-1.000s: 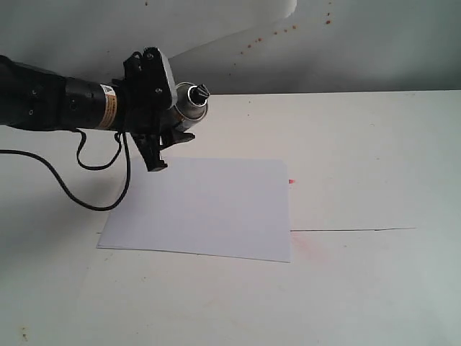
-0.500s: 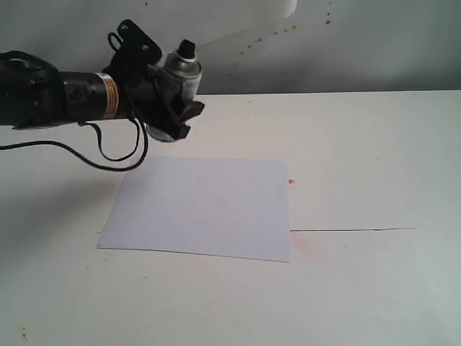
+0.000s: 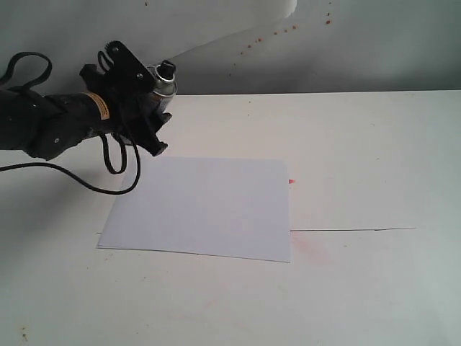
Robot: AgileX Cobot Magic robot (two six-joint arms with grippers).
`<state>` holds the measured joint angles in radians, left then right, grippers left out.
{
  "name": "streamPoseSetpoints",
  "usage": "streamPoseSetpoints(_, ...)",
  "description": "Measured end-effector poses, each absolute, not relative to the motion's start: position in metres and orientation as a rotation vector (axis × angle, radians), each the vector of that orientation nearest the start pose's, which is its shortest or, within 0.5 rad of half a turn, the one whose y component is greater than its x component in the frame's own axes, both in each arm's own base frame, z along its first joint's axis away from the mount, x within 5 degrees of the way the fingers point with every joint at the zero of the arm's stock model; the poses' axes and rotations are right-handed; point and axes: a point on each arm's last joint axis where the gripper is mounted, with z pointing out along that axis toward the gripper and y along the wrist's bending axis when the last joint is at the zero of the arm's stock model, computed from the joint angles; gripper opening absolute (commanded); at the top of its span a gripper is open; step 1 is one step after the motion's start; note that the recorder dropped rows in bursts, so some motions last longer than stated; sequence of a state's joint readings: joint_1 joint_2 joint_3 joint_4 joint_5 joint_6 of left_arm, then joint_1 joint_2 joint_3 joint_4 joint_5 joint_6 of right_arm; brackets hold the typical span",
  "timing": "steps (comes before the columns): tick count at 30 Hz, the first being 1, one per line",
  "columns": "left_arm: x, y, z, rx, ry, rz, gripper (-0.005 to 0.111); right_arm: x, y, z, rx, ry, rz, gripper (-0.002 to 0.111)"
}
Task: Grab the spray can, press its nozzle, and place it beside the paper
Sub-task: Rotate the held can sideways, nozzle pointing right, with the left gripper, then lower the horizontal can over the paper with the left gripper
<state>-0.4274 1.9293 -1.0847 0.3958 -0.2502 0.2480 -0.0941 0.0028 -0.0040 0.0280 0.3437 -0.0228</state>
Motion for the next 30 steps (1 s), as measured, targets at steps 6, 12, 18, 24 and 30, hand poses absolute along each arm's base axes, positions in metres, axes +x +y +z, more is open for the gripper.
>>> streamPoseSetpoints(6,0.360,-0.163,0.164,1.348,1.919,0.210,0.000,0.053,-0.004,0.183,0.082,1.824,-0.055,0.000)
streamPoseSetpoints(12,0.341,-0.170,0.154,1.558,2.018,0.259,0.000,0.053,-0.004,0.183,0.082,1.824,-0.055,0.000)
streamPoseSetpoints(18,0.340,-0.185,0.181,1.704,2.052,0.251,0.000,0.053,-0.004,0.183,0.082,1.824,-0.055,0.000)
streamPoseSetpoints(24,0.337,-0.204,0.221,1.913,1.984,0.047,0.000,0.053,-0.004,0.183,0.082,1.824,-0.055,0.000)
streamPoseSetpoints(30,0.331,-0.210,0.217,2.023,1.938,-0.059,0.000,0.053,-0.004,0.183,0.082,1.824,-0.055,0.000)
